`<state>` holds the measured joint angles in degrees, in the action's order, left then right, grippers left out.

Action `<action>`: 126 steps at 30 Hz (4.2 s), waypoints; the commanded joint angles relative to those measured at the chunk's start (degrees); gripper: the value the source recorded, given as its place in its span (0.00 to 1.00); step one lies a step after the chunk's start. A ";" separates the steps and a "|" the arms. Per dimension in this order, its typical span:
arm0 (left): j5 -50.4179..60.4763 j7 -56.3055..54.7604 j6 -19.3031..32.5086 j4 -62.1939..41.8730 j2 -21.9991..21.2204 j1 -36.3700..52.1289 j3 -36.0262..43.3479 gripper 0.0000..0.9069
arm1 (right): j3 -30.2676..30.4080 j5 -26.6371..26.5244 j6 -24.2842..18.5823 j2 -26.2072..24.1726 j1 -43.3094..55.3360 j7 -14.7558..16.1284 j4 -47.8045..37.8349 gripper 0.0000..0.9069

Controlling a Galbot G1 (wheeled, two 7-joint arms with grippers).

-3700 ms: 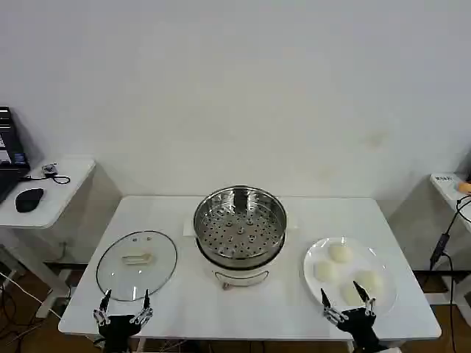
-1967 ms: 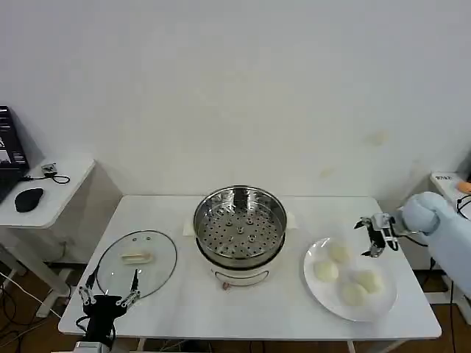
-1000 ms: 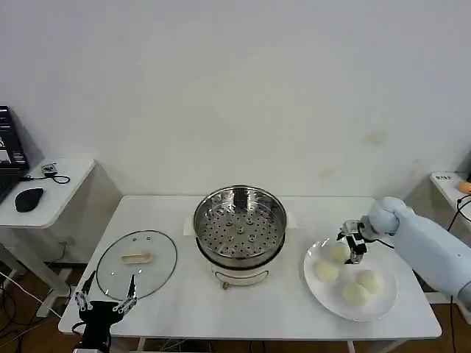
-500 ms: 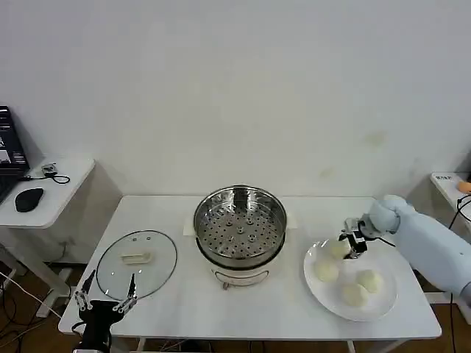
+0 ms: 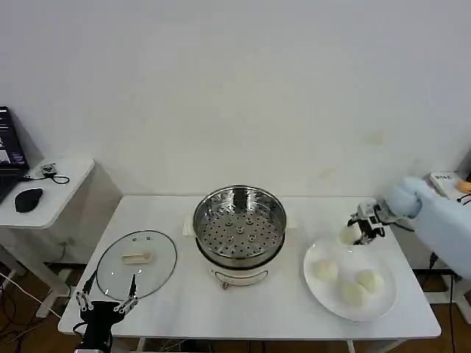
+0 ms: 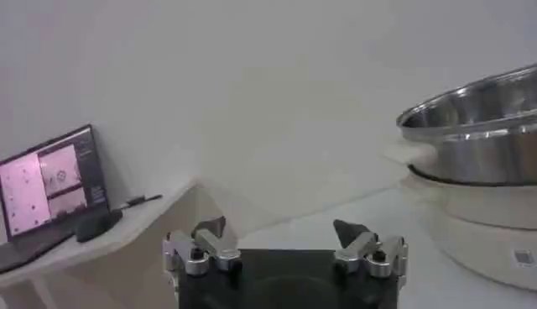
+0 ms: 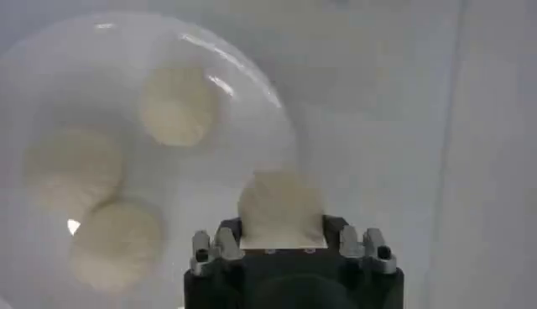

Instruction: Take steamed baozi put them in steamer then cover it.

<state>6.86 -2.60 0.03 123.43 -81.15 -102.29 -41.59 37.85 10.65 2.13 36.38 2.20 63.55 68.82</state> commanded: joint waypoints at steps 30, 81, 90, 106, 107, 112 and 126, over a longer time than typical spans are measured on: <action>-0.71 0.07 -0.48 -1.05 -0.34 0.04 -3.28 1.00 | 22.98 -0.90 -12.53 33.00 23.13 -1.26 -1.86 0.71; -1.11 -0.08 -0.17 -0.73 0.00 0.00 -2.48 1.00 | 23.39 -7.25 -10.91 17.28 29.26 -5.93 8.10 1.00; -7.86 -1.43 -3.73 1.61 2.45 2.23 -3.38 1.00 | 23.12 -3.65 0.94 -7.42 25.98 -4.88 20.17 1.00; -16.52 -3.12 -8.49 0.95 6.32 5.32 -5.48 1.00 | 9.87 -7.10 13.17 -21.28 -3.70 -6.86 28.05 1.00; -17.84 -3.61 -8.78 1.00 6.45 5.24 -5.51 1.00 | 9.97 -7.24 13.54 -20.91 -4.73 -7.21 28.07 1.00; -27.21 -5.81 -11.89 1.94 6.89 5.37 -5.93 1.00 | 9.35 -7.93 14.68 -19.14 -8.23 -7.98 27.89 1.00; -24.73 -3.87 -11.99 2.83 6.71 3.77 -6.36 1.00 | 7.13 -7.85 14.59 -9.55 -12.23 -10.03 18.78 1.00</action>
<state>-15.79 -6.33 -10.74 126.07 -74.62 -98.61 -47.80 47.05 3.19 15.46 23.60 -5.26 54.24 91.12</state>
